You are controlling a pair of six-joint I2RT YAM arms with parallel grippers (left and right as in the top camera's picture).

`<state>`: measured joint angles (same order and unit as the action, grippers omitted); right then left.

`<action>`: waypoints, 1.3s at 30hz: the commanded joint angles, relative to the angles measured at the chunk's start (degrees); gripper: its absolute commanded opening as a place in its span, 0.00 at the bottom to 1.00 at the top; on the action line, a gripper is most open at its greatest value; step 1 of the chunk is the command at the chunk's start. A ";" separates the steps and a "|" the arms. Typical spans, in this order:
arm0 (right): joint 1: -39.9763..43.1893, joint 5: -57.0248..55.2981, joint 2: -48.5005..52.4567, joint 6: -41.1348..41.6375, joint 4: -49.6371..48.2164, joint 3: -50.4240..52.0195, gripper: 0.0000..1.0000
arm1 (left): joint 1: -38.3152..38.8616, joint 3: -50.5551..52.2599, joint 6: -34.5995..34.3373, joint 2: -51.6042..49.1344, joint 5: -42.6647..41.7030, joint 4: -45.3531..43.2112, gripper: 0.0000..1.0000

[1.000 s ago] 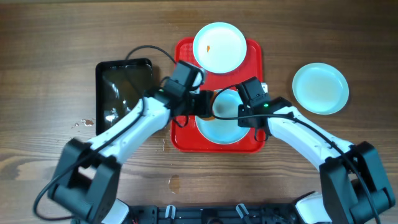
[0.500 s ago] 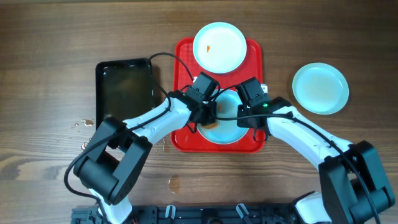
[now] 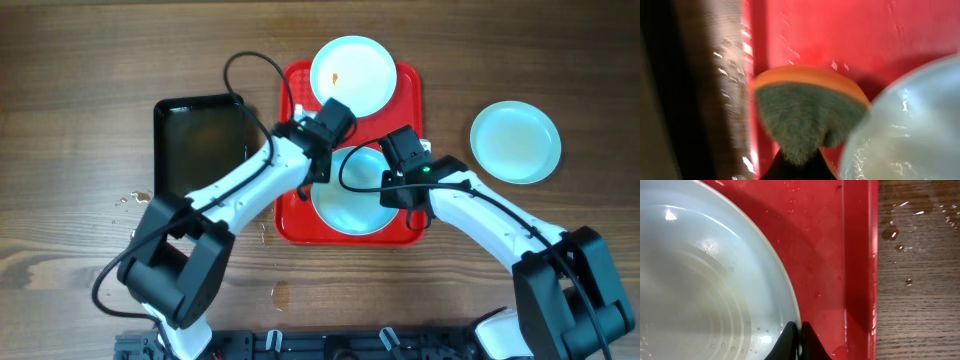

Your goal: Clean dirty plates on tray and stack at the side

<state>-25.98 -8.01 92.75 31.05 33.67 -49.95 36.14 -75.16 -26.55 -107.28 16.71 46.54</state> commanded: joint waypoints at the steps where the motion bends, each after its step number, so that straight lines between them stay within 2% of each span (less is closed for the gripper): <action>1: 0.20 -2.73 0.79 0.46 0.22 0.04 0.04 | -3.26 -1.79 -1.42 5.14 0.96 2.12 0.04; 4: 0.20 -2.69 0.39 -2.99 -0.59 -0.20 0.04 | -7.10 -1.77 -1.38 6.95 0.44 5.51 0.04; 9: 0.17 -2.69 -4.22 -14.62 -1.57 -2.51 0.04 | -17.66 -1.66 -0.98 7.43 -0.07 11.08 0.04; 12: 0.07 -2.78 -9.64 -20.33 -1.60 -3.21 0.04 | -24.68 -1.53 0.98 7.43 -3.52 11.34 0.04; 15: -0.07 -6.49 -14.32 -21.09 -1.51 -3.21 0.04 | -30.32 -0.87 3.93 7.43 -8.52 9.92 0.04; 17: -0.98 -12.70 -17.46 -22.38 -1.84 -3.21 0.04 | -33.92 0.63 6.99 7.41 -12.76 7.87 0.04; 21: -5.88 -24.94 -22.60 -27.52 -3.26 -3.21 0.04 | -38.60 5.35 7.52 7.41 -17.44 3.82 0.04; 26: -15.10 -41.68 -24.26 -33.07 -4.52 -3.19 0.04 | -40.17 8.81 7.52 7.41 -20.11 0.90 0.04; 28: -19.02 -50.75 -23.74 -35.41 -5.25 -3.19 0.04 | -40.15 8.96 7.50 7.39 -20.15 0.79 0.07; 31: -22.91 -59.01 -22.86 -39.15 -7.37 -3.19 0.04 | -40.13 8.96 7.50 7.39 -20.13 0.76 0.21; 34: -25.24 -61.27 -22.14 -42.73 -9.31 -3.19 0.04 | -40.13 8.96 7.52 7.39 -20.13 0.76 0.45; 35: -25.94 -61.99 -21.86 -43.47 -9.88 -3.19 0.04 | -40.13 8.96 7.52 7.39 -20.13 0.79 0.47; 37: -26.93 -62.38 -21.33 -45.31 -10.82 -3.19 0.04 | -40.13 8.96 7.52 7.39 -20.13 0.79 0.60; 38: -27.43 -62.49 -21.03 -46.21 -11.39 -3.19 0.04 | -40.11 8.96 7.50 7.39 -20.13 0.79 0.83; 39: -27.76 -62.79 -20.85 -46.21 -11.72 -3.19 0.04 | -40.11 8.96 7.50 7.39 -20.13 0.79 1.00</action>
<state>-52.40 -64.86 70.81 -10.85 23.11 -51.96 -3.88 -66.59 -19.16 -100.79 -2.57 47.48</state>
